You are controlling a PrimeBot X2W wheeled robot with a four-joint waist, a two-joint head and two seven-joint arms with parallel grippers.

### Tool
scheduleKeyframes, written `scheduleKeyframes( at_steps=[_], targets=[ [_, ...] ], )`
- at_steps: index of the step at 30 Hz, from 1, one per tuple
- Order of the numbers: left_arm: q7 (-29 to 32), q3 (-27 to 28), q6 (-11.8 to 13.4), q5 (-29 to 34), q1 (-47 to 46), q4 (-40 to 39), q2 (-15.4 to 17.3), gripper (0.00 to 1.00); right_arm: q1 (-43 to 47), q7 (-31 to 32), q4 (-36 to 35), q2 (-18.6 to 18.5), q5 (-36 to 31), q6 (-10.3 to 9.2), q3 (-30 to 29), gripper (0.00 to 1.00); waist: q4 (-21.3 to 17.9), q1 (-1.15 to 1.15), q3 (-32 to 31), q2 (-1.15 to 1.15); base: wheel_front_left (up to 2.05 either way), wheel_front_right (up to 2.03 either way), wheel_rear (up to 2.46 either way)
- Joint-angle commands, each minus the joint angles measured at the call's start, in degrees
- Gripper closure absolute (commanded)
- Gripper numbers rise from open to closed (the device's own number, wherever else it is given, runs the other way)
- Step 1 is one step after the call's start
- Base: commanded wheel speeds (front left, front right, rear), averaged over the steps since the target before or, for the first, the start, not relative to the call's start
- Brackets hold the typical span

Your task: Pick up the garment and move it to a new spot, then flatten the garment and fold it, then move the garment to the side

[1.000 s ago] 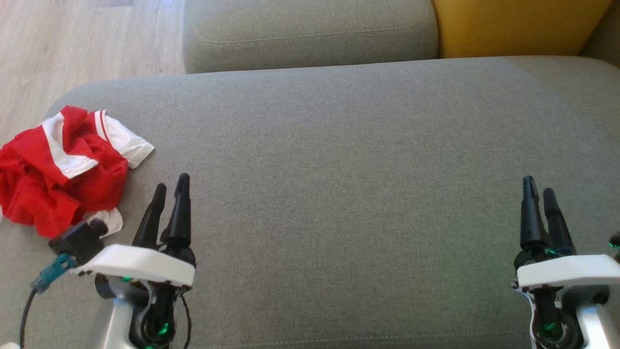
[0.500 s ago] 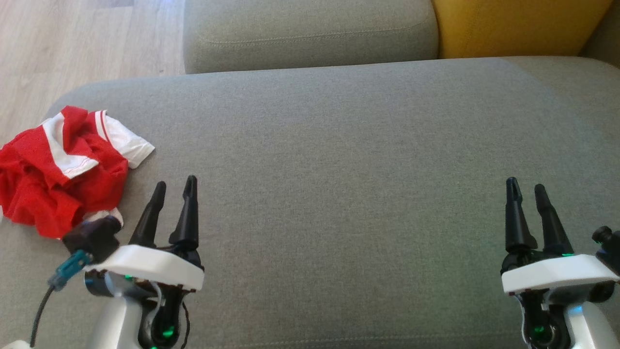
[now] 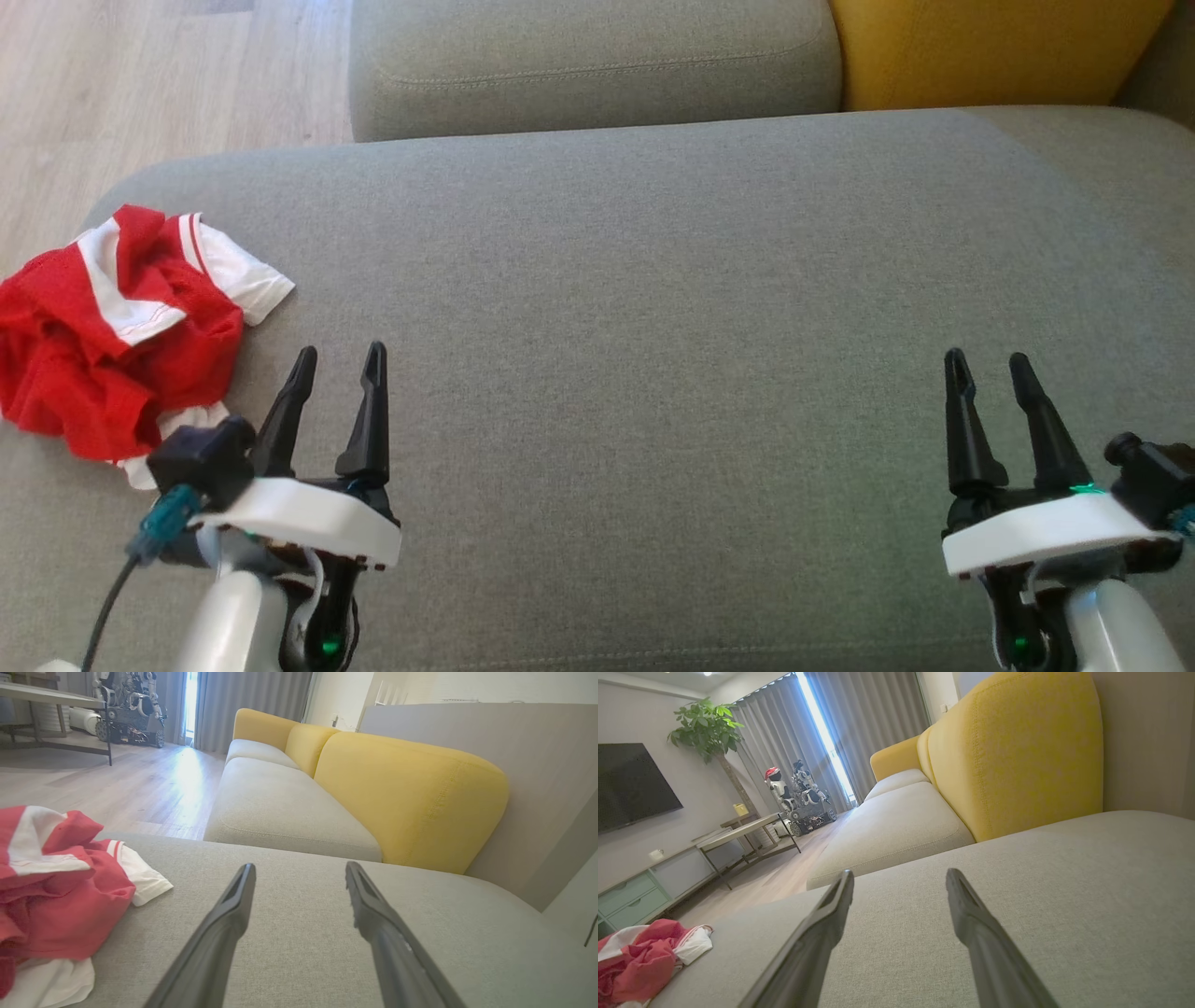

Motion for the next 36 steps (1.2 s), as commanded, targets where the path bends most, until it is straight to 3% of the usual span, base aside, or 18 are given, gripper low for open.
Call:
scheduleKeyframes(
  at_steps=[1, 19, 28, 36],
  targets=[
    [-0.92, 0.94, 0.40, 1.90, -3.10, -2.07, 1.15, 0.00, -2.58, -0.81, -2.04, -1.35, -1.83, 0.20, 1.17, 0.00, -0.02, 0.00, 0.01, 0.00, 0.00, 0.00, 0.00],
    [-3.94, 0.79, 2.50, 12.62, -2.00, -1.36, 1.41, 0.00, -1.83, -1.15, -2.20, -0.34, -12.50, 0.23, 1.15, 0.00, -0.14, 0.00, 0.08, 0.00, 0.00, 0.00, 0.00],
    [-5.44, 3.05, 2.07, 15.37, -0.04, -0.55, 0.30, 0.00, -1.70, -1.55, -2.17, 0.32, -15.62, 0.24, 0.53, 0.00, -0.20, 0.00, 0.01, 0.00, 0.00, 0.00, 0.00],
    [-5.54, 5.04, 0.78, 13.67, 1.21, 1.66, -0.78, 0.00, -1.33, -1.15, -1.82, 1.09, -12.78, 0.24, -0.38, 0.00, -0.05, 0.00, -0.10, 0.00, 0.00, 0.00, 0.00]
  ],
)
